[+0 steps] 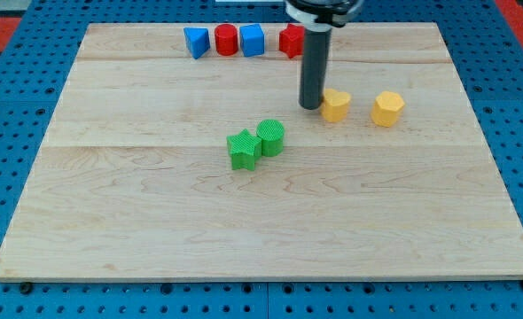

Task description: Point your arm close to the blue triangle

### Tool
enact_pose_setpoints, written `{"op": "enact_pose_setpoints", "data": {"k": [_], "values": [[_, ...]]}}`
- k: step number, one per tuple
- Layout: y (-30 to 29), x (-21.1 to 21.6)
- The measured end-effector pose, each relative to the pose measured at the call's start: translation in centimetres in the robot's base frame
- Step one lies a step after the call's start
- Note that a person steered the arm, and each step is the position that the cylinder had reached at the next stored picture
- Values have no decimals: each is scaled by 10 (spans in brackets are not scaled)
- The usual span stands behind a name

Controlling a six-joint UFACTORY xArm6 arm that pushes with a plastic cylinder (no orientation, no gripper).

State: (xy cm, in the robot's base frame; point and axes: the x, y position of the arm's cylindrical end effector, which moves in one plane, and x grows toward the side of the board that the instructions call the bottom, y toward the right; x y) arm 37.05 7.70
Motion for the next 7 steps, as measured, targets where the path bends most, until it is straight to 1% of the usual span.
{"op": "enact_pose_setpoints", "data": {"k": [1, 2, 7], "values": [[16, 6], [-26, 18], [-26, 18]]}}
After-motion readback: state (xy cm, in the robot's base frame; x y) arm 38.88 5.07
